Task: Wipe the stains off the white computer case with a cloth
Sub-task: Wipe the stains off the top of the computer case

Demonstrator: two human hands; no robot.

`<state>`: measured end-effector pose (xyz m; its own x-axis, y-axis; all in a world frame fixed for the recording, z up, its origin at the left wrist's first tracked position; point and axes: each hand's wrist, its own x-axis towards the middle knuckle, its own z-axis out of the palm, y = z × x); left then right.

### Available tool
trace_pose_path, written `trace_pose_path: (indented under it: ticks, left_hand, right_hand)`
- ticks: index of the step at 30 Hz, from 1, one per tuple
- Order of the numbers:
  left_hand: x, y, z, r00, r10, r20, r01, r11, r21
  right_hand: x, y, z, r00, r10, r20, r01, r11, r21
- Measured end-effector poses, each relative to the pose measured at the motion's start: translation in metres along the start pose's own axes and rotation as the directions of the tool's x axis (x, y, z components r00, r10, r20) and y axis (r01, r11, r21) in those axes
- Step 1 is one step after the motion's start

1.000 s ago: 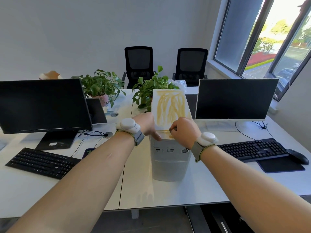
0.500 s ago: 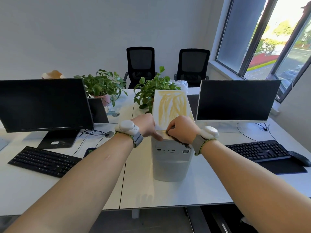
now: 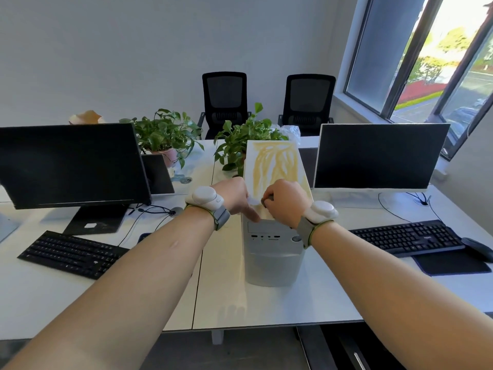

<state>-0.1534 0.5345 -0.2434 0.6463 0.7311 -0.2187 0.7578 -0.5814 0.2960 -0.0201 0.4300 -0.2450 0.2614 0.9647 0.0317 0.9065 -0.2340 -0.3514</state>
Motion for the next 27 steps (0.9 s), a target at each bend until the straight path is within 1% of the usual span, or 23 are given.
trace_pose_path:
  ticks: [2, 4, 5, 8, 11, 13, 15, 16, 18, 20, 22, 24, 26, 27]
  left_hand:
    - [0.001, 0.002, -0.003, 1.000, 0.012, -0.001, -0.012, 1.000, 0.000]
    - [0.001, 0.001, -0.005, 1.000, 0.018, -0.004, -0.018, 1.000, 0.000]
    - [0.001, 0.001, -0.004, 1.000, 0.020, -0.006, -0.020, 1.000, 0.000]
    - [-0.001, 0.002, -0.003, 1.000, 0.009, 0.008, -0.008, 1.000, -0.008]
    - [0.002, -0.003, -0.006, 0.999, 0.002, 0.048, -0.003, 1.000, 0.025]
    - [0.001, -0.006, -0.011, 0.997, 0.028, 0.078, -0.035, 0.995, 0.090]
    - [0.000, -0.009, -0.011, 0.997, 0.034, 0.072, -0.043, 0.992, 0.122]
    - [0.000, -0.009, -0.010, 0.998, 0.041, 0.057, -0.048, 0.991, 0.126]
    - [0.000, -0.009, -0.010, 0.998, 0.049, 0.032, -0.052, 0.993, 0.110]
    - [0.001, -0.009, -0.010, 0.998, 0.047, 0.035, -0.050, 0.993, 0.105]
    - [0.001, -0.009, -0.011, 0.998, 0.044, 0.053, -0.050, 0.992, 0.115]
    - [0.001, -0.008, -0.011, 0.997, 0.054, 0.063, -0.061, 0.990, 0.125]
    - [0.000, -0.007, -0.012, 0.997, 0.059, 0.050, -0.064, 0.991, 0.120]
    - [-0.001, -0.007, -0.013, 0.997, 0.060, 0.051, -0.066, 0.990, 0.122]
  right_hand:
    - [0.000, 0.000, 0.001, 1.000, -0.012, -0.015, 0.012, 1.000, 0.023]
    - [0.003, -0.002, -0.001, 0.999, -0.004, 0.036, 0.002, 0.997, 0.074]
    - [0.004, -0.004, -0.001, 0.999, -0.001, 0.048, -0.002, 0.998, 0.061]
    - [0.002, -0.011, 0.005, 1.000, -0.020, 0.003, 0.020, 1.000, -0.019]
    - [0.004, -0.013, 0.002, 0.997, -0.036, 0.071, 0.036, 0.999, 0.013]
    - [0.006, -0.012, 0.003, 0.999, -0.017, 0.038, 0.016, 1.000, 0.017]
    - [0.002, -0.013, 0.011, 1.000, -0.013, -0.028, 0.013, 1.000, -0.003]
    - [-0.001, -0.013, 0.013, 0.999, -0.029, -0.034, 0.029, 1.000, -0.007]
    - [-0.001, -0.015, 0.009, 0.996, -0.085, 0.027, 0.085, 0.996, 0.010]
    - [0.004, -0.016, 0.000, 0.993, -0.082, 0.088, 0.080, 0.997, 0.022]
    - [0.006, -0.016, 0.004, 0.998, -0.050, 0.050, 0.050, 0.999, -0.008]
    - [0.000, -0.016, 0.010, 0.996, -0.088, 0.025, 0.088, 0.996, -0.023]
    - [-0.001, -0.014, 0.008, 0.985, -0.153, 0.082, 0.155, 0.988, -0.018]
    - [-0.001, -0.013, 0.003, 0.981, -0.158, 0.112, 0.158, 0.987, 0.007]
